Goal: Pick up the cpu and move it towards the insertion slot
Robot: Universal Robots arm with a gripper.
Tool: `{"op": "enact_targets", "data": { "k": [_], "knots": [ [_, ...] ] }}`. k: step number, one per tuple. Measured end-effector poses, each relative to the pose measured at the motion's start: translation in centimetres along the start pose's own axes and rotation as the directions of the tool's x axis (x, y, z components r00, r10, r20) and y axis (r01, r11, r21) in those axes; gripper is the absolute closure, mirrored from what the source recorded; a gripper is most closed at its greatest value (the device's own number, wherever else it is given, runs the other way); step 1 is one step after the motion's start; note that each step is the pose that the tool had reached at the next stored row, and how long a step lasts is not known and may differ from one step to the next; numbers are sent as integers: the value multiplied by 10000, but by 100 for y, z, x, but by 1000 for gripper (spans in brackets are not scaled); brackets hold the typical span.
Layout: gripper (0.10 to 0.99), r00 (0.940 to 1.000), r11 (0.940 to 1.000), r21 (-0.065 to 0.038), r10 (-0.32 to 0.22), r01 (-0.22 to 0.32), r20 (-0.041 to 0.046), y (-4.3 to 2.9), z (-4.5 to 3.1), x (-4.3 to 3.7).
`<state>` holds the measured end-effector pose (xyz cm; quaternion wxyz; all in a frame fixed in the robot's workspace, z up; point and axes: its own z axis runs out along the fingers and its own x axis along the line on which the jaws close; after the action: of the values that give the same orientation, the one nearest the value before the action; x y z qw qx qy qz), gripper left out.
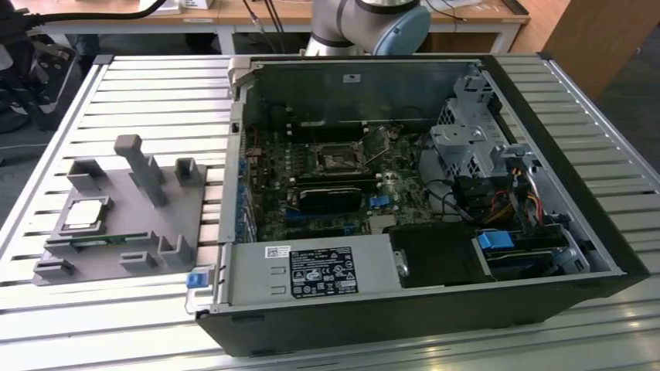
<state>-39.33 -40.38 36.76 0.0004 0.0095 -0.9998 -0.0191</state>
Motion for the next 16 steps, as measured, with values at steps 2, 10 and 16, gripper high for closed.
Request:
{"op": "enact_targets", "data": {
  "k": [2, 10, 16],
  "knots": [
    [980, 10000, 10000, 0, 0, 0, 0, 0, 0, 6],
    [980, 10000, 10000, 0, 0, 0, 1, 0, 3, 31],
    [980, 10000, 10000, 0, -1, 1, 1, 1, 5, 53]
  ]
}}
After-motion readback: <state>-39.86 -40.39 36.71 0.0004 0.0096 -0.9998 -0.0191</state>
